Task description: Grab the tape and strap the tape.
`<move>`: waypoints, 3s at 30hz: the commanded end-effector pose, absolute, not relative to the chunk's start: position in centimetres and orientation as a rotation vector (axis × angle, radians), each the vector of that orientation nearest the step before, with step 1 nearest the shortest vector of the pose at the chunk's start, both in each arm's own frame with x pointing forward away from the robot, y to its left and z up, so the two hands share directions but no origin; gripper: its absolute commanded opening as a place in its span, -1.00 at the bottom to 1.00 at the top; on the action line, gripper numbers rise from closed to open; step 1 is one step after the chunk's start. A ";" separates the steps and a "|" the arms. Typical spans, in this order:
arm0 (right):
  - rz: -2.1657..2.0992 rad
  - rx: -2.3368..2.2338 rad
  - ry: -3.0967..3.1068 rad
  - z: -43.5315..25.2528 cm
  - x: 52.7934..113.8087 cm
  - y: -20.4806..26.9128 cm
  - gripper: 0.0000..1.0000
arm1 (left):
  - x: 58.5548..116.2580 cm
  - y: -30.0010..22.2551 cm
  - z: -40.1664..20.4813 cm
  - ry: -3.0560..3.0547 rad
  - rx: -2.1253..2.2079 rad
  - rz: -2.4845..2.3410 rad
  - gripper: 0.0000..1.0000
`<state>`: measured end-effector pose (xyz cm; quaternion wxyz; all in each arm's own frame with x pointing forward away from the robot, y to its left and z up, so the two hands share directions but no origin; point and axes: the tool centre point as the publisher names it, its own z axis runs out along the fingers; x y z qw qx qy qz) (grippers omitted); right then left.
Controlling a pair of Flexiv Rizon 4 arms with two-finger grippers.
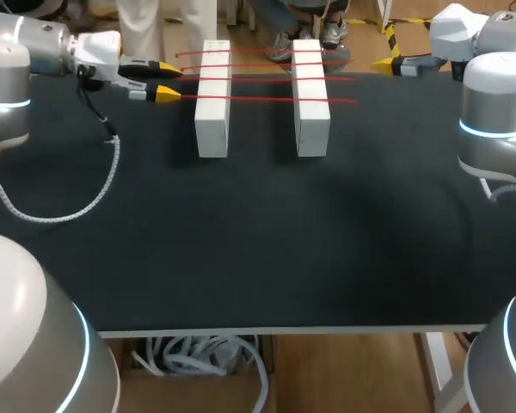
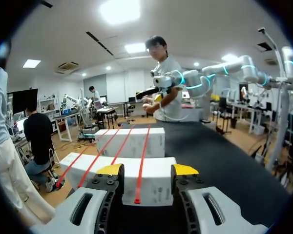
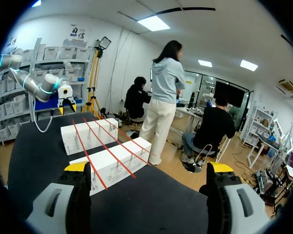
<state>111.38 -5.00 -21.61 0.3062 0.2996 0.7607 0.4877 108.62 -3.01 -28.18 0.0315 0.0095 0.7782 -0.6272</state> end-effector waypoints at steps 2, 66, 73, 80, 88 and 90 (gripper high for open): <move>1.291 0.793 2.013 -21.6 111.4 -5.0 1.00 | 109.6 -3.0 -29.2 2.402 0.059 -1.972 -0.10; 1.291 0.793 2.013 -21.6 111.4 -5.0 1.00 | 109.6 -2.0 -33.0 2.387 -0.031 -2.032 -0.51; 1.291 0.793 2.013 -21.6 111.4 -5.0 1.00 | 109.6 -2.2 -32.8 2.380 -0.022 -2.043 -0.65; 1.291 0.793 2.013 -21.6 111.4 -5.0 1.00 | 109.5 -2.3 -32.7 2.380 -0.021 -2.047 -0.76; 1.291 0.793 2.013 -21.6 111.4 -5.0 1.00 | 109.6 -2.4 -32.7 2.382 -0.019 -2.048 -1.00; 1.291 0.793 2.013 -21.6 111.4 -5.0 1.00 | 109.6 -2.4 -32.6 2.389 -0.006 -2.034 -1.00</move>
